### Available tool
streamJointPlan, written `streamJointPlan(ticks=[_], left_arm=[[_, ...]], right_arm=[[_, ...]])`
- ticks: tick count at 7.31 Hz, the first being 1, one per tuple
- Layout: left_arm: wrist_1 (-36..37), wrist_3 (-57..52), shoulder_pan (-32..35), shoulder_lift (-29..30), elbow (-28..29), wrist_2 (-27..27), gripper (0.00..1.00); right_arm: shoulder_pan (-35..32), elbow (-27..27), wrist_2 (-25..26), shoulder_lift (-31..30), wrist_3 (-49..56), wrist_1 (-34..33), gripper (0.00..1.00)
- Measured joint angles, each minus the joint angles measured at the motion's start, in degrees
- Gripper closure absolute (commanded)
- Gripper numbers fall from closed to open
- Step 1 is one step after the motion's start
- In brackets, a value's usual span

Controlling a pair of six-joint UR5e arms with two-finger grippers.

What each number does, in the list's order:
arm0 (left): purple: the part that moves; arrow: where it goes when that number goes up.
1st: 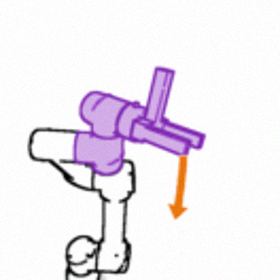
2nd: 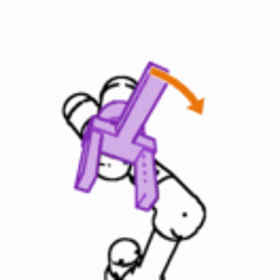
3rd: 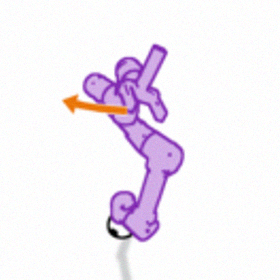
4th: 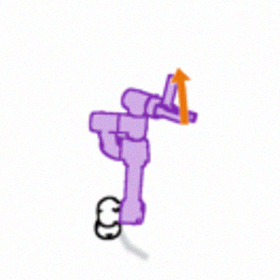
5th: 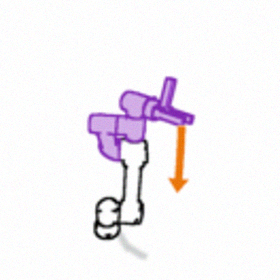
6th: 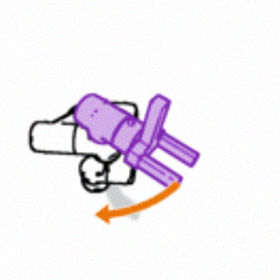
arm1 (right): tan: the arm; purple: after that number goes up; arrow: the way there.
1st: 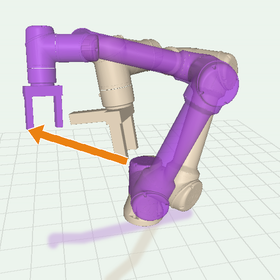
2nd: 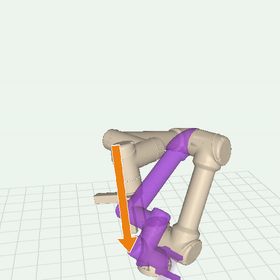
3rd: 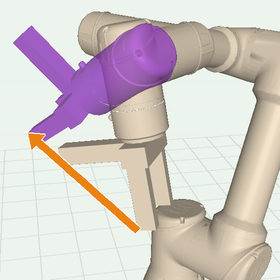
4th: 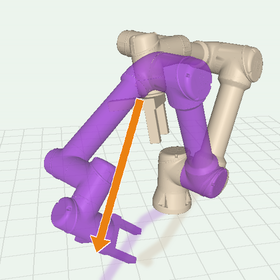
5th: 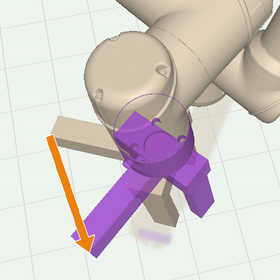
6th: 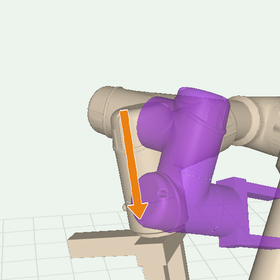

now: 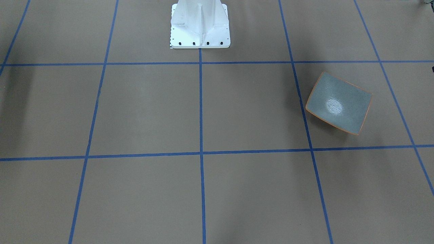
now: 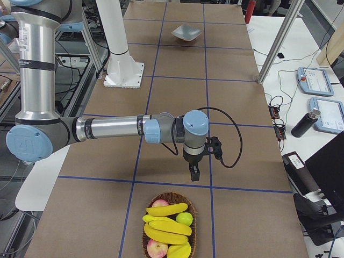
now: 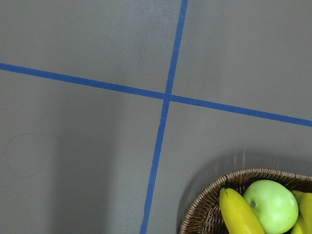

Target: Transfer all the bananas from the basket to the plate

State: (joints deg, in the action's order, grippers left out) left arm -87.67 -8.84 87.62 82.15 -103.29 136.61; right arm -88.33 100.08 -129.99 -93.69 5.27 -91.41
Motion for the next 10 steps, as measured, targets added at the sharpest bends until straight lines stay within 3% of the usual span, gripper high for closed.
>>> streamJointPlan(ticks=[7, 10], left_arm=[[-1.24, 0.39, -0.02, 0.5, 0.01, -0.58, 0.0], [-1.27, 0.54, 0.0, 0.25, 0.15, -0.54, 0.0]], right_arm=[[0.11, 1.09, -0.39, -0.66, 0.3, 0.09, 0.0], [0.11, 1.32, -3.59, -2.2, 1.87, 6.6, 0.0]])
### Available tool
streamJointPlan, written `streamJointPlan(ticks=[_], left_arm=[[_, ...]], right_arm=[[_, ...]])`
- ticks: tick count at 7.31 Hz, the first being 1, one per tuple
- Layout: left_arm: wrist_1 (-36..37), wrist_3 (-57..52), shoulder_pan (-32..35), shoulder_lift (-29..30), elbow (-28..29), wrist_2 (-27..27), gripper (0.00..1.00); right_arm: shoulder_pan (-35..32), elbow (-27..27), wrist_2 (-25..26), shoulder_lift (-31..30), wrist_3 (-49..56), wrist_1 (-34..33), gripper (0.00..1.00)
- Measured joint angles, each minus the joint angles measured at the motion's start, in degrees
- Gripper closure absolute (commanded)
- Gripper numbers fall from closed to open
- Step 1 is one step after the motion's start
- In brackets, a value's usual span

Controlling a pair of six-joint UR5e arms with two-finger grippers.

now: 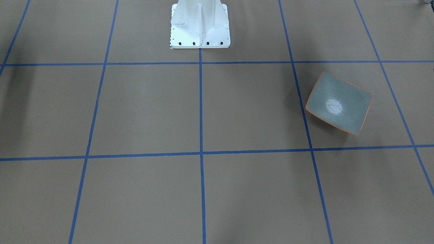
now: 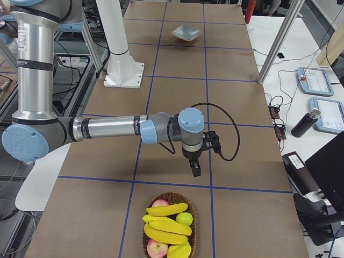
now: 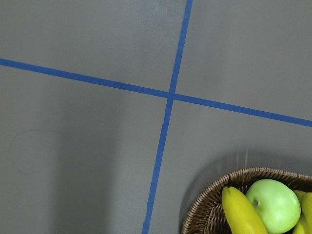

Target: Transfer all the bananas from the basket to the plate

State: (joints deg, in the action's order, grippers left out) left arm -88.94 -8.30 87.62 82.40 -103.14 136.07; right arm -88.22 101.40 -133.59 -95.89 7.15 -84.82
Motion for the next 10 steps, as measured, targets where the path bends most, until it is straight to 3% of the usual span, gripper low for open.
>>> streamJointPlan(ticks=[2, 4, 8, 10], left_arm=[[0.0, 0.03, 0.0, -0.07, 0.04, 0.16, 0.0], [-0.02, -0.02, 0.03, -0.38, 0.04, 0.31, 0.0], [-0.05, -0.16, 0.09, -0.62, 0.01, 0.36, 0.0], [-0.08, -0.39, 0.07, -1.14, -0.09, 0.4, 0.0]], right_arm=[[0.01, -0.29, -3.66, -3.02, 1.24, 4.19, 0.0], [0.0, -2.64, -1.72, -6.08, 3.98, 7.85, 0.0], [-0.77, -13.87, -1.58, -5.46, 15.98, 8.9, 0.0], [-2.35, -22.52, -2.12, 0.32, 21.0, 8.96, 0.0]])
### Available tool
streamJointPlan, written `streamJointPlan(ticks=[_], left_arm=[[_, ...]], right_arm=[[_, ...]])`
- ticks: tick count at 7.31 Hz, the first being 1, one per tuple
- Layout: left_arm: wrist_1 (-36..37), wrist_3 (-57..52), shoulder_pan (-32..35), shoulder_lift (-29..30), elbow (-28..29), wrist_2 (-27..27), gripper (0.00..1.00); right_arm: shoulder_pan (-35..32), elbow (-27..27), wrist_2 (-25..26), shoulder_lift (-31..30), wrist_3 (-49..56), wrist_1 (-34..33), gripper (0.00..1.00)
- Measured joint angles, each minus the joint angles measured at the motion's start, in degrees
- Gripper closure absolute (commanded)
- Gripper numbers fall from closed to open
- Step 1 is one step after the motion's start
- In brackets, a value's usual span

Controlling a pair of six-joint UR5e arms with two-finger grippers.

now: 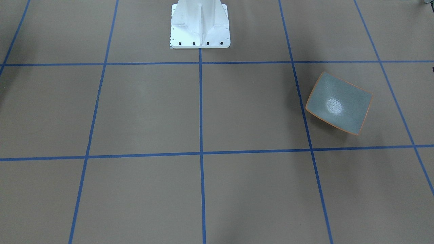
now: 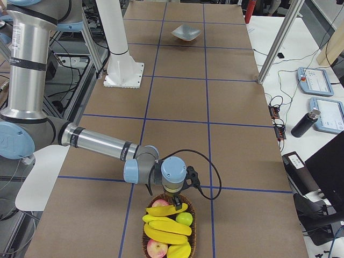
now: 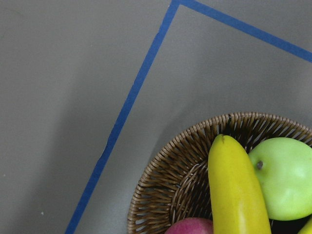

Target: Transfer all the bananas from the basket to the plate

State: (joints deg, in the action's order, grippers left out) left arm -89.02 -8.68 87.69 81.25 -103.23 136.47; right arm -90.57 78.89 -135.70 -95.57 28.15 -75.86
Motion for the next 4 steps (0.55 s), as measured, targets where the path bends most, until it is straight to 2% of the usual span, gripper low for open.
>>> streamJointPlan(ticks=[1, 2, 4], left_arm=[[-0.01, -0.06, 0.0, -0.19, -0.01, -0.03, 0.0], [-0.01, -0.09, 0.0, -0.26, 0.01, -0.05, 0.0], [-0.01, -0.1, 0.02, -0.36, 0.07, -0.06, 0.0]], right_arm=[[-0.66, -4.02, -0.1, 2.91, 1.91, 0.01, 0.01], [-1.12, -5.86, -0.15, 4.18, 2.69, 0.03, 0.01], [-1.4, -6.93, -0.12, 4.17, 2.96, 0.05, 0.01]])
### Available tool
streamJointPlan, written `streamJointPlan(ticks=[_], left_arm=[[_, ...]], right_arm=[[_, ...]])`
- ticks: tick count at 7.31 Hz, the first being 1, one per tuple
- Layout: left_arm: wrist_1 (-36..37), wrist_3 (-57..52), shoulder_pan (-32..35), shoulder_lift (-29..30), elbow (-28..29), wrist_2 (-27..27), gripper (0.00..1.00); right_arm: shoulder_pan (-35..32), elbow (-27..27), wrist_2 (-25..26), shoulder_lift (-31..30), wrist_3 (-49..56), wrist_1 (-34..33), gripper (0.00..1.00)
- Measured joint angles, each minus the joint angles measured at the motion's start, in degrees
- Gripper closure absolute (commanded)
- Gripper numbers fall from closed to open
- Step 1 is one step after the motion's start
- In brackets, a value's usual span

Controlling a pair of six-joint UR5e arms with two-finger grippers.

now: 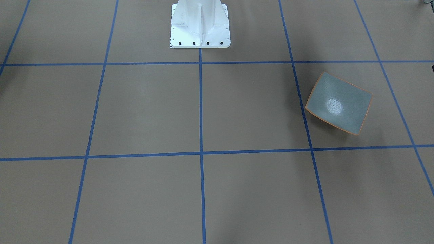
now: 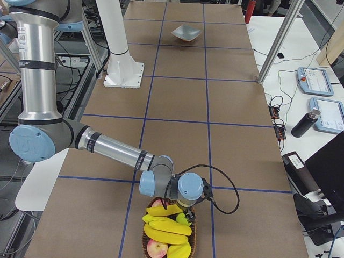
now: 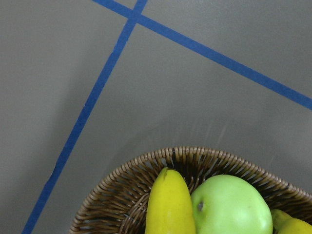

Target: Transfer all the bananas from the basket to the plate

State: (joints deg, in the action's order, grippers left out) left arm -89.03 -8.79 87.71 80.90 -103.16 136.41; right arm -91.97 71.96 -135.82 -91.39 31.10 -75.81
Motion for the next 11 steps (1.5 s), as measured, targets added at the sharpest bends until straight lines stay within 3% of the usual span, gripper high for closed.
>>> streamJointPlan(ticks=[2, 4, 5, 6, 11], left_arm=[[-0.06, 0.03, 0.0, -0.03, 0.05, 0.0, 0.0], [-0.08, 0.01, 0.0, -0.07, 0.06, 0.0, 0.0], [-0.09, 0.0, 0.0, -0.09, 0.06, 0.0, 0.0], [-0.09, 0.0, 0.0, -0.11, 0.06, 0.0, 0.0], [-1.72, -0.07, 0.0, -1.85, -0.01, 0.0, 0.0]], right_arm=[[-0.04, -0.14, -0.08, -1.24, 0.11, 0.06, 0.08], [0.0, 0.03, -0.04, -2.96, 0.37, 0.18, 0.36], [0.02, 0.0, 0.04, -3.41, 0.53, 0.22, 0.76], [0.04, -0.01, 0.13, -3.58, 0.66, 0.24, 1.0], [-0.01, 2.63, -0.43, -2.09, 0.43, -0.27, 1.0]])
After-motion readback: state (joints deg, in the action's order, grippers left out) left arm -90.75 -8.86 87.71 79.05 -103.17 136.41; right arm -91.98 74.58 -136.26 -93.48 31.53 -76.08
